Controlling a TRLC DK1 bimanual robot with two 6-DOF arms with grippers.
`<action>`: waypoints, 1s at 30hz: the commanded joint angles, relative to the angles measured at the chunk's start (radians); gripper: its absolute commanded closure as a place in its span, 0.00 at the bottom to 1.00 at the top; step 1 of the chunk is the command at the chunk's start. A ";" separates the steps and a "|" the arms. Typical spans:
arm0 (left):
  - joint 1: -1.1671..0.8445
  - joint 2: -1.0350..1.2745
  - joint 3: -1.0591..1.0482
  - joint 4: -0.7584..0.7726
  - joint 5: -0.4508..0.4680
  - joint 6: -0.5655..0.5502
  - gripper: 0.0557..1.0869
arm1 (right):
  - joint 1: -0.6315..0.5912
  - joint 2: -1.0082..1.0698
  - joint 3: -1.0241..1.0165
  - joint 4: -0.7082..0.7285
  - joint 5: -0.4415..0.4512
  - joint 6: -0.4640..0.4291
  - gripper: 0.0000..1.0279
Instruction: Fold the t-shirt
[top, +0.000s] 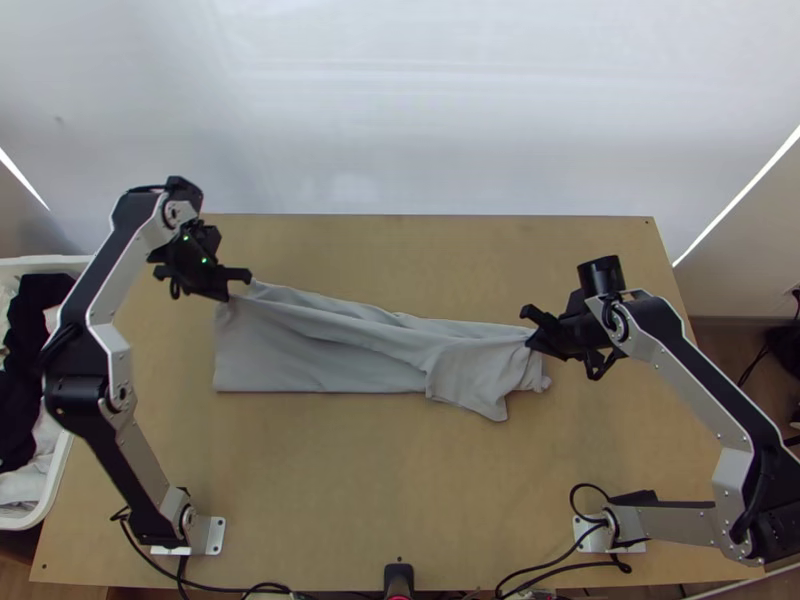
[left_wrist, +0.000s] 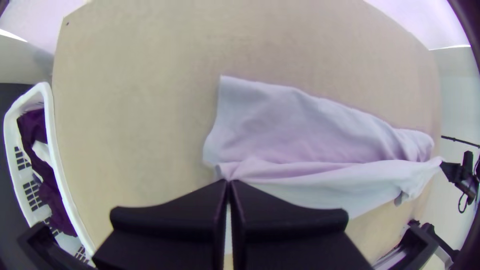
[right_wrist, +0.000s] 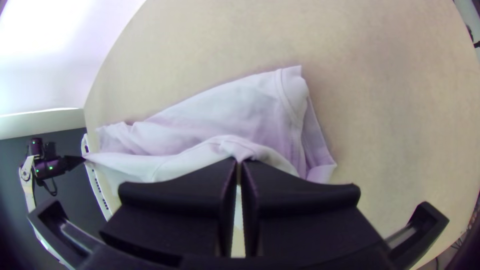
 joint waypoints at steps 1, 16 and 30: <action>-0.065 0.098 0.128 -0.010 -0.001 -0.022 0.97 | -0.019 0.011 0.002 0.013 0.007 0.002 0.97; -0.081 0.221 0.138 -0.022 -0.027 -0.032 0.97 | -0.085 0.118 0.007 0.102 0.030 0.011 0.97; -0.057 0.116 0.108 0.099 0.086 -0.075 0.72 | 0.003 0.180 0.056 0.242 0.150 -0.032 0.23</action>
